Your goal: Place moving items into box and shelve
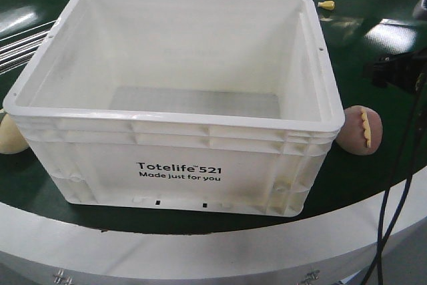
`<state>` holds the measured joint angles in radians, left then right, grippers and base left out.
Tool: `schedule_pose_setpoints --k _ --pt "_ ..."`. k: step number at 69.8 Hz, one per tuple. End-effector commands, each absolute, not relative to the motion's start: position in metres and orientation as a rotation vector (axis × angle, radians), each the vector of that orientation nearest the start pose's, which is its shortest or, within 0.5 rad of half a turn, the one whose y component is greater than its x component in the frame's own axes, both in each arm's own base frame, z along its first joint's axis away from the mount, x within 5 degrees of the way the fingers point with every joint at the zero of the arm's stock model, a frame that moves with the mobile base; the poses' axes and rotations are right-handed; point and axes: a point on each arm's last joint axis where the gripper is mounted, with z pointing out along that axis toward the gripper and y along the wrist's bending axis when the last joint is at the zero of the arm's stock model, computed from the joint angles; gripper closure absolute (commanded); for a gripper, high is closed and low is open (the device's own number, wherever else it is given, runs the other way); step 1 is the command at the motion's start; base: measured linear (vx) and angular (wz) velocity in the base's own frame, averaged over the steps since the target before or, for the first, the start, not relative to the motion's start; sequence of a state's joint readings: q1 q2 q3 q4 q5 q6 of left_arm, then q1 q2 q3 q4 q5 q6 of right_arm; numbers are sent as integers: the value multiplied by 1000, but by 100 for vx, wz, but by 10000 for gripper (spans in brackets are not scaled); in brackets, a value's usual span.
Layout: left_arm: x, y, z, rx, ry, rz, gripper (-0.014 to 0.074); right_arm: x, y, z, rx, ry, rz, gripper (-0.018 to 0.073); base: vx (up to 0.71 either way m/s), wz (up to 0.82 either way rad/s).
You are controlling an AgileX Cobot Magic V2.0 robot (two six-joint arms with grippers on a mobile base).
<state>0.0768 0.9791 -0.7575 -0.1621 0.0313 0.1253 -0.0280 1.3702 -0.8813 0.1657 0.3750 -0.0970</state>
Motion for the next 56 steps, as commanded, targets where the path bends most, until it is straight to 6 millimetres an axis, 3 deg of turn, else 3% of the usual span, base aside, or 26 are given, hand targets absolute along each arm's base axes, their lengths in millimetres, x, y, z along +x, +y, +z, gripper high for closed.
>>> schedule_pose_setpoints --k 1,18,38,47,56 --pt "214 17 374 -111 1612 23 8 296 -2 277 77 2268 95 -26 0 0" --pt "214 17 374 -111 1617 23 8 307 1 242 78 2424 137 -26 0 0" --pt "214 17 373 -111 1622 22 8 315 5 219 87 2502 206 6 0 0" --pt "214 17 373 -110 1632 20 8 317 5 208 82 2542 209 113 0 0" --pt "214 17 371 -108 1646 19 8 318 6 199 81 2586 217 296 0 0"
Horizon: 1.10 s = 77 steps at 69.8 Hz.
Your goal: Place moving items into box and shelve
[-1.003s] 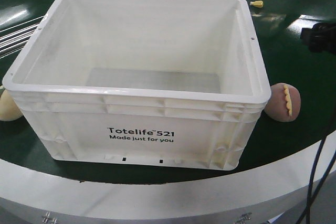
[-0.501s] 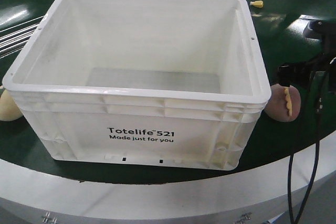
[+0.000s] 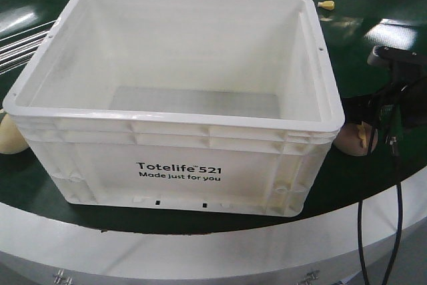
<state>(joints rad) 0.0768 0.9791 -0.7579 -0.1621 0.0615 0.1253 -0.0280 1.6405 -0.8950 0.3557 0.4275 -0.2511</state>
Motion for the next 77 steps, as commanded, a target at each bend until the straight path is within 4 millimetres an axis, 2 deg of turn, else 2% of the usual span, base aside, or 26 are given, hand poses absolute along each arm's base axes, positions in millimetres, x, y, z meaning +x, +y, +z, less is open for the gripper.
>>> schedule_pose_setpoints --k 1,3,4,26,70,77 --pt "214 17 371 -108 1646 19 8 318 6 198 81 2591 218 320 0 0" --pt "215 17 371 -107 1650 20 8 318 6 196 81 2598 219 368 0 0" --pt "259 32 309 -168 1967 32 8 319 6 192 70 2615 218 574 0 0" --pt "281 34 271 -177 2114 26 8 319 6 192 48 2612 210 574 0 0" --pt "301 36 212 -194 2341 10 9 318 6 192 46 2617 212 574 0 0" --pt "302 36 200 -197 2400 2 48 318 6 192 45 2619 213 574 0 0"
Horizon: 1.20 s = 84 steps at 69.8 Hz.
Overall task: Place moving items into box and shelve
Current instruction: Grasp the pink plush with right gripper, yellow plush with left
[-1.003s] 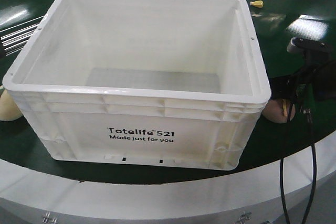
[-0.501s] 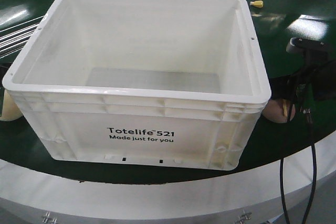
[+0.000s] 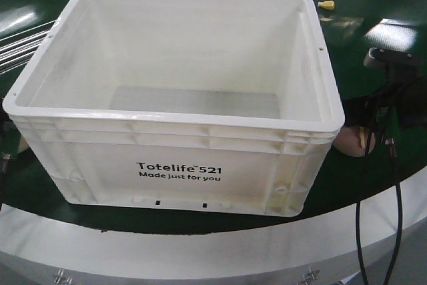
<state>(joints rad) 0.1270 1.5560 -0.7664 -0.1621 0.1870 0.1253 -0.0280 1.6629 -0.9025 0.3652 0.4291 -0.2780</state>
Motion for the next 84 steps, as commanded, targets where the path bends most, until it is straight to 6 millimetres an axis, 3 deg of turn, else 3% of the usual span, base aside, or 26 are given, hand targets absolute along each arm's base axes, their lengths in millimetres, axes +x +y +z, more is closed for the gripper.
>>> schedule_pose_setpoints --k 1,9,22,39,53,84 --pt "302 36 199 -198 2404 2 53 318 6 192 45 2619 213 574 0 0" --pt "303 36 190 -198 2452 -4 207 318 6 192 45 2620 214 574 0 0" --pt "303 36 188 -187 2458 2 629 318 6 192 45 2619 213 574 0 0" --pt "304 36 190 -185 2448 4 625 320 6 193 43 2605 206 574 0 0" --pt "303 35 208 -183 2352 12 623 321 4 201 41 2555 190 574 0 0" --pt "284 35 276 -167 2049 43 622 305 2 266 -14 2280 119 571 0 0"
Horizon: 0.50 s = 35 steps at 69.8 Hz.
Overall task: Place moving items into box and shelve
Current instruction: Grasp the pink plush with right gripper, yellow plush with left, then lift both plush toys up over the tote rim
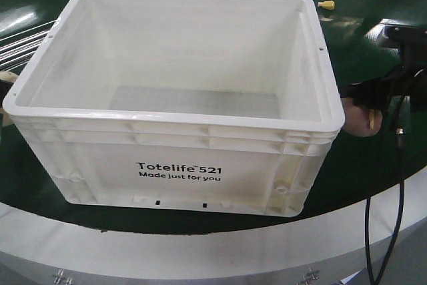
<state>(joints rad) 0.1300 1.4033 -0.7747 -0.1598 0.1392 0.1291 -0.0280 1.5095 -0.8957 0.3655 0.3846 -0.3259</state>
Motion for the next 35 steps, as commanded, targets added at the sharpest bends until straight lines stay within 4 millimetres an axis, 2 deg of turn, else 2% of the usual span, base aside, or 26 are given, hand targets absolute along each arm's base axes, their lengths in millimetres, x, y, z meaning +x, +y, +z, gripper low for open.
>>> schedule_pose_setpoints --k 1,35 --pt "283 35 279 -166 2038 44 622 305 2 268 -17 2275 117 571 0 0" --pt "239 31 351 -152 1700 67 622 264 0 344 -58 1945 37 571 0 0"
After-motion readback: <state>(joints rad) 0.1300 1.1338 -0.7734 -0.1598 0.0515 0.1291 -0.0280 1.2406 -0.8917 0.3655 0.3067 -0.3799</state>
